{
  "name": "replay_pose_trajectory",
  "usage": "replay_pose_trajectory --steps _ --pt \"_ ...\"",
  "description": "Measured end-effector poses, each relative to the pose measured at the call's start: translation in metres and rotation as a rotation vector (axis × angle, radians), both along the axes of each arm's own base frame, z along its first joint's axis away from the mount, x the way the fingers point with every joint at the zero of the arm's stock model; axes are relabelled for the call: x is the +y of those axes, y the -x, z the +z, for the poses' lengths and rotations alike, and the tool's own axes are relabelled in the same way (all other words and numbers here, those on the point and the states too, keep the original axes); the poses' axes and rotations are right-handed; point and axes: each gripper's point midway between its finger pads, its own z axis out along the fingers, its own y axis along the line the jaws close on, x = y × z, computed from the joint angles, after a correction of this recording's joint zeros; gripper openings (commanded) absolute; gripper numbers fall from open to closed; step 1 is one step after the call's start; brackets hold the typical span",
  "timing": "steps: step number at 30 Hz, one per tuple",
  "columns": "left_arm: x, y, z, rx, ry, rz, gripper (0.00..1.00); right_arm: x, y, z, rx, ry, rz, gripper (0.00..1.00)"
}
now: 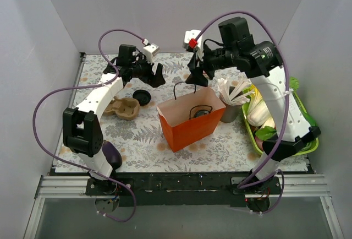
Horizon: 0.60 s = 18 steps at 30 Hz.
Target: Pack the takeout coffee
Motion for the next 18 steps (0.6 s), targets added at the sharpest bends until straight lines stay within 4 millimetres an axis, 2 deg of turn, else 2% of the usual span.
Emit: replay_pose_trajectory --steps 2,3,7,9,11,13,15,17,18 --pt "0.003 0.003 0.003 -0.013 -0.006 0.010 0.86 -0.008 -0.016 0.009 -0.058 -0.017 -0.075 0.83" --pt "0.004 0.004 0.005 -0.018 -0.008 0.015 0.87 -0.018 -0.023 0.009 -0.071 -0.026 -0.130 0.84" --pt "0.010 0.001 0.012 -0.034 -0.012 0.062 0.98 -0.077 -0.035 -0.004 -0.095 -0.042 -0.419 0.88" --pt "0.013 -0.003 0.013 -0.023 -0.011 0.107 0.98 -0.096 -0.042 0.002 -0.135 -0.054 -0.534 0.90" --pt "0.018 -0.009 0.018 -0.023 -0.006 0.156 0.98 -0.108 -0.058 0.009 -0.151 -0.068 -0.633 0.91" --pt "0.023 -0.018 0.031 -0.045 0.004 0.205 0.98 -0.126 -0.083 0.009 -0.112 -0.069 -0.747 0.94" --pt "0.028 -0.028 0.047 -0.080 0.014 0.250 0.98 -0.151 -0.121 0.011 -0.061 -0.094 -0.888 0.96" --pt "0.036 -0.040 0.066 -0.129 0.024 0.311 0.98 -0.177 -0.159 -0.016 0.019 -0.073 -1.035 0.98" --pt "0.040 -0.044 0.072 -0.148 0.026 0.331 0.98 -0.188 -0.171 -0.031 0.053 -0.046 -1.094 0.98"
